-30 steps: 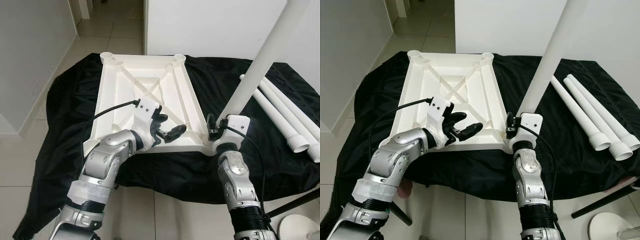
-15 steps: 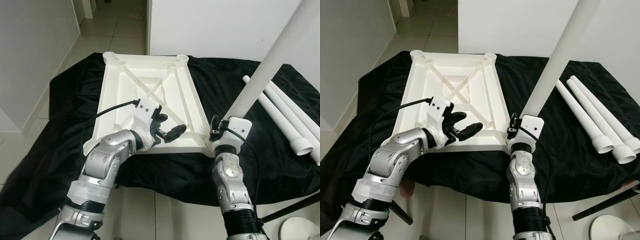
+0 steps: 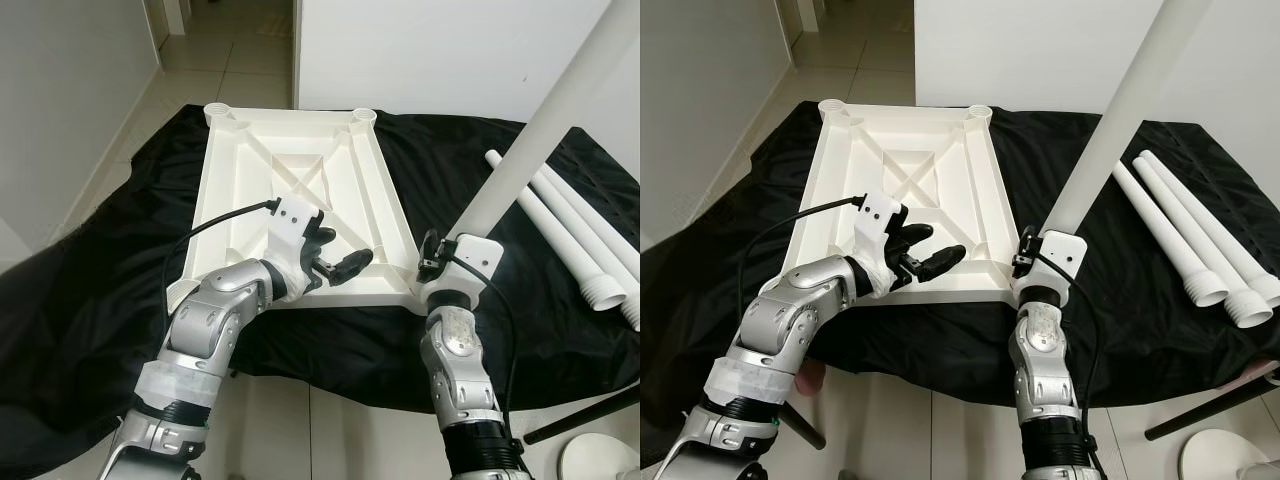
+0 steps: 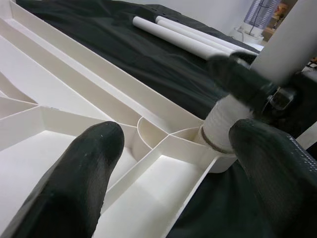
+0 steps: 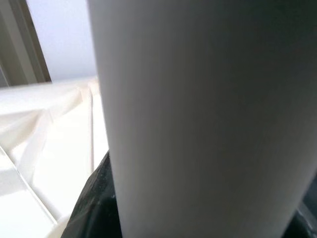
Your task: Building children table
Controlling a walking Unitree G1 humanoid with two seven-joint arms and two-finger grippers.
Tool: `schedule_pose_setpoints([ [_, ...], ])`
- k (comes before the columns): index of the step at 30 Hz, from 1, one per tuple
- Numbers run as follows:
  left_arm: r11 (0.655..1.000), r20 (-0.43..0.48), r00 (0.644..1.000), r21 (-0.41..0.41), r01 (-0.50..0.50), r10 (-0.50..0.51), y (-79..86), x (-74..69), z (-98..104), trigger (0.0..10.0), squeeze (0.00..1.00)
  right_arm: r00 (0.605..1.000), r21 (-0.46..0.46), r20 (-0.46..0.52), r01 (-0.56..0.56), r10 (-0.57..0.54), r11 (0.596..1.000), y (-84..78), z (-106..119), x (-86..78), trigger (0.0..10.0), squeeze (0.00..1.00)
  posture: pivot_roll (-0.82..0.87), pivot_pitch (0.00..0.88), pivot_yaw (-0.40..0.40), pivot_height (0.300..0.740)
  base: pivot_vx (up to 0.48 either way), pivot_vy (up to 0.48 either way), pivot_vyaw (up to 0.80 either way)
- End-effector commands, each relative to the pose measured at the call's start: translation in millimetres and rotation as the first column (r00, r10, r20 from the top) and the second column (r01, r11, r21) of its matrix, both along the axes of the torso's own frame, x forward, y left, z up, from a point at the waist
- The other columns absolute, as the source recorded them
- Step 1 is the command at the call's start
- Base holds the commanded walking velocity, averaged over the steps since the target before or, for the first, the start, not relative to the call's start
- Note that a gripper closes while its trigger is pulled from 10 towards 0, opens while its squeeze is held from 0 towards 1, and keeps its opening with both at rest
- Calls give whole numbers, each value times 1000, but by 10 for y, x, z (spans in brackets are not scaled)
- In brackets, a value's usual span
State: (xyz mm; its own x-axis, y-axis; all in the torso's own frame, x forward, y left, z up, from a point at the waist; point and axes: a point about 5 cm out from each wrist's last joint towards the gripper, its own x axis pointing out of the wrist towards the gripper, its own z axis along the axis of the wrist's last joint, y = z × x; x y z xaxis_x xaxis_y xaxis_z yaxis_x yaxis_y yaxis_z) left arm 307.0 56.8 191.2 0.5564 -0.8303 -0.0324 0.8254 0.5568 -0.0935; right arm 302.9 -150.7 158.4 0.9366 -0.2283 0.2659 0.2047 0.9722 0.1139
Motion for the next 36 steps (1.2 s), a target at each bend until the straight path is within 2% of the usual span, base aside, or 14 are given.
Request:
schedule_pose_setpoints([
  [1, 1000, -5, 1000, 9, -29, 29, 1, 12, -35, 10000, 0, 999, -2, 47, -6, 6, 1000, -22, 110, -10, 10000, 0, -11, 15, -14, 740, 0, 0, 0],
  [12, 1000, 2, 1000, 2, -30, 30, -4, 16, -7, 10000, 0, 997, -31, 64, -30, 32, 999, -59, 164, -5, 10000, 0, -8, 17, -13, 740, 0, 0, 0],
  [15, 1000, 12, 1000, -2, -16, 16, -18, 6, 26, 10000, 0, 991, -65, 62, -112, 116, 992, -72, 209, 25, 10000, 0, -7, 20, -9, 740, 0, 0, 0],
  [17, 1000, 19, 1000, 2, 7, -7, -35, -6, 47, 10000, 0, 975, -106, 43, -212, 217, 971, -134, 246, 54, 10000, 0, -10, 27, -7, 740, 0, 0, 0],
  [20, 1000, 21, 1000, 5, 17, -17, -42, -10, 50, 10000, 0, 968, -124, 32, -243, 249, 962, -172, 257, 61, 10000, 0, -11, 31, -4, 740, 0, 0, 0],
  [22, 999, 27, 999, 13, 31, -31, -57, -18, 53, 10000, 0, 949, -200, -21, -313, 316, 928, -273, 225, 67, 10000, 0, -17, 37, 2, 740, 0, 0, 0],
  [23, 999, 27, 999, 13, 32, -32, -60, -15, 57, 10000, 0, 937, -235, -46, -347, 346, 908, -286, 199, 61, 10000, 0, -18, 38, 3, 740, 0, 0, 0],
  [25, 999, 27, 999, 12, 32, -33, -62, -13, 59, 10000, 0, 929, -256, -63, -369, 365, 894, -292, 181, 56, 10000, 0, -18, 38, 3, 740, 0, 0, 0],
  [27, 1000, 26, 999, 9, 30, -30, -67, -5, 64, 10000, 0, 903, -310, -110, -427, 415, 849, -265, 92, 26, 10000, 0, -19, 41, 7, 740, 0, 0, 0],
  [31, 1000, 23, 999, 5, 27, -27, -67, -1, 71, 10000, 0, 868, -281, -166, -496, 467, 822, -245, -56, 1, 10000, 0, -18, 45, 13, 740, 0, 0, 0],
  [36, 1000, 21, 999, 6, 24, -24, -60, -4, 71, 10000, 0, 862, -288, -191, -507, 470, 812, -263, -138, 13, 10000, 0, -16, 46, 15, 740, 0, 0, 0],
])
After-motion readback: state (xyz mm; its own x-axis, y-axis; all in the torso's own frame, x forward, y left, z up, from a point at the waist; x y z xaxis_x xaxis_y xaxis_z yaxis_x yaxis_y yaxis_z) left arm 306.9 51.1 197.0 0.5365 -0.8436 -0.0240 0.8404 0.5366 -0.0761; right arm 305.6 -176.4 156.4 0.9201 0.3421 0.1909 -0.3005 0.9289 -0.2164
